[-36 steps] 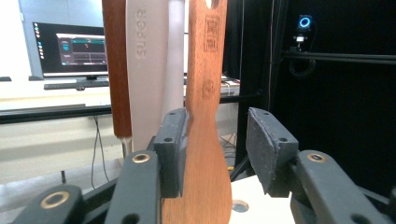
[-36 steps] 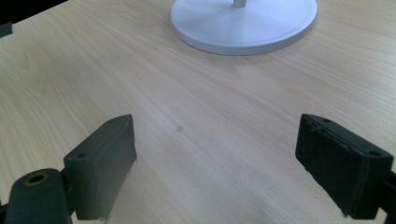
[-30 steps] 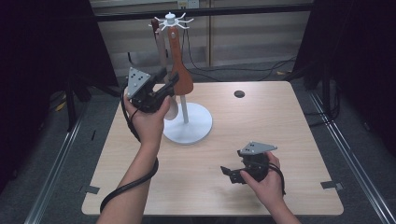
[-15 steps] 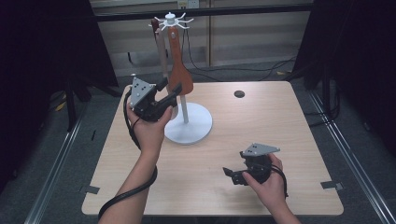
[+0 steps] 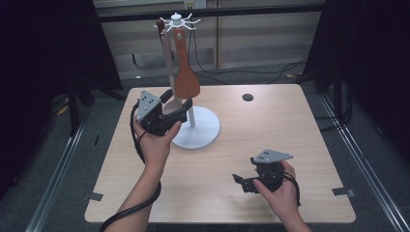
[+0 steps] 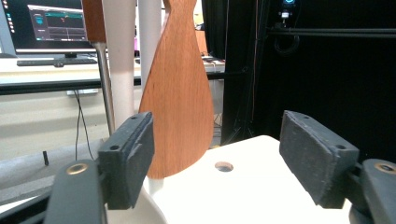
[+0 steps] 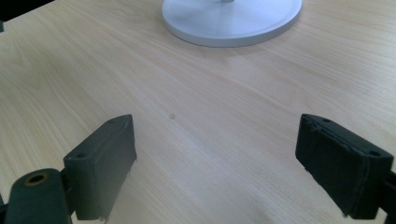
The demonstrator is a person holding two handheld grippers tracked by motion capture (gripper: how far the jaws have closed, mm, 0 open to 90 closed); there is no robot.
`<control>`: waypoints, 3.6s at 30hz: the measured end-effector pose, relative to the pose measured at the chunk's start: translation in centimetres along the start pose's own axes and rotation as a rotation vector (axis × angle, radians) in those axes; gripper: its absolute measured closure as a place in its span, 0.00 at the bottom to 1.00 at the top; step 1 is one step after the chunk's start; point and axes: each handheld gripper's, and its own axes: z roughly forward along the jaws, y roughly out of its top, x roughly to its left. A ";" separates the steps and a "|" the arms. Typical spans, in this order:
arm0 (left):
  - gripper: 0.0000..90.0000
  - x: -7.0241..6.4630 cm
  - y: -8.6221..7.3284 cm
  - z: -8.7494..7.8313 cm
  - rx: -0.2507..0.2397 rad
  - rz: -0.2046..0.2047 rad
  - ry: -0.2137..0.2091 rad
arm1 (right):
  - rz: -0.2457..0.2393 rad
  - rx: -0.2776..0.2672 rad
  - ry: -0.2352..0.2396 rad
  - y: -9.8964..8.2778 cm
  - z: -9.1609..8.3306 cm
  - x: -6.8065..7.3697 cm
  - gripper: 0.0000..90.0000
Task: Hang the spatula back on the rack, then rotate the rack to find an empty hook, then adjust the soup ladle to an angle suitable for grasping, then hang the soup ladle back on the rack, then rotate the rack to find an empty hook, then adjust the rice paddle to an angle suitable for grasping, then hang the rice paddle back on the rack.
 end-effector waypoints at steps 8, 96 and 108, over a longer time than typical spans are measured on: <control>0.26 0.4 -1.4 -0.6 0.032 0.008 -0.001 | 0.004 -0.003 0.001 0.1 0.1 0.0 0.13; 0.15 2.8 -8.8 -6.0 0.225 0.044 -0.083 | -0.004 -0.013 0.012 1.1 1.0 0.0 0.13; 0.14 3.8 -10.2 -6.6 0.270 0.043 -0.098 | -0.002 -0.013 0.013 1.3 1.4 -0.3 0.13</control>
